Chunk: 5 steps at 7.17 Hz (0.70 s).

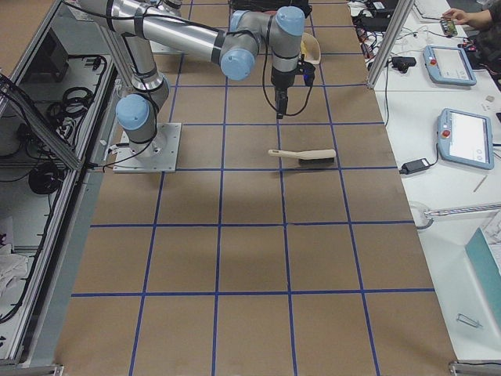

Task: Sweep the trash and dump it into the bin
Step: 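Lower the brush to the table and open the right gripper, raising it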

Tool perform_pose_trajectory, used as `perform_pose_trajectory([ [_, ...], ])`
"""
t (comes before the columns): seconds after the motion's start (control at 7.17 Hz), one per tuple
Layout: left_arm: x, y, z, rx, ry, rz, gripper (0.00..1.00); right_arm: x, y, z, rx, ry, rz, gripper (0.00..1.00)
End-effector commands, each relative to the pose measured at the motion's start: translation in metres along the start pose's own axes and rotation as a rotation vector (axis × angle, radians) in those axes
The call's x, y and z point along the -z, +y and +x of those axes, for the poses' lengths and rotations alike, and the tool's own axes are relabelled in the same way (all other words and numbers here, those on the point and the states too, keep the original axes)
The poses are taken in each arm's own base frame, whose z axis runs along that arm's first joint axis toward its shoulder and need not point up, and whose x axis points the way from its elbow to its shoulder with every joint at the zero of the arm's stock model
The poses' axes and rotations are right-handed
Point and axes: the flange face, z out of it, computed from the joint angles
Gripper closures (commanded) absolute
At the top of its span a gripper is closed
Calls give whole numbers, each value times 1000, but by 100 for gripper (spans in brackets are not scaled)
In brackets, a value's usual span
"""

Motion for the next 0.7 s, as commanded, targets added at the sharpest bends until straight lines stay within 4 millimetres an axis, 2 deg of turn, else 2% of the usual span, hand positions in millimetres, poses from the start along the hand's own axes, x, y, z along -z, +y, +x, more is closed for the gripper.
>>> perform_pose_trajectory([
  [0.0,0,0,0,0,0,0,100,33,26,-45,47,-1,18,0],
  [0.14,0,0,0,0,0,0,100,42,34,-63,75,15,27,0],
  [0.42,-1,0,-1,2,0,0,100,63,43,-75,94,4,67,0],
  [0.56,-1,0,-1,3,0,0,100,65,45,-83,105,-14,74,0],
])
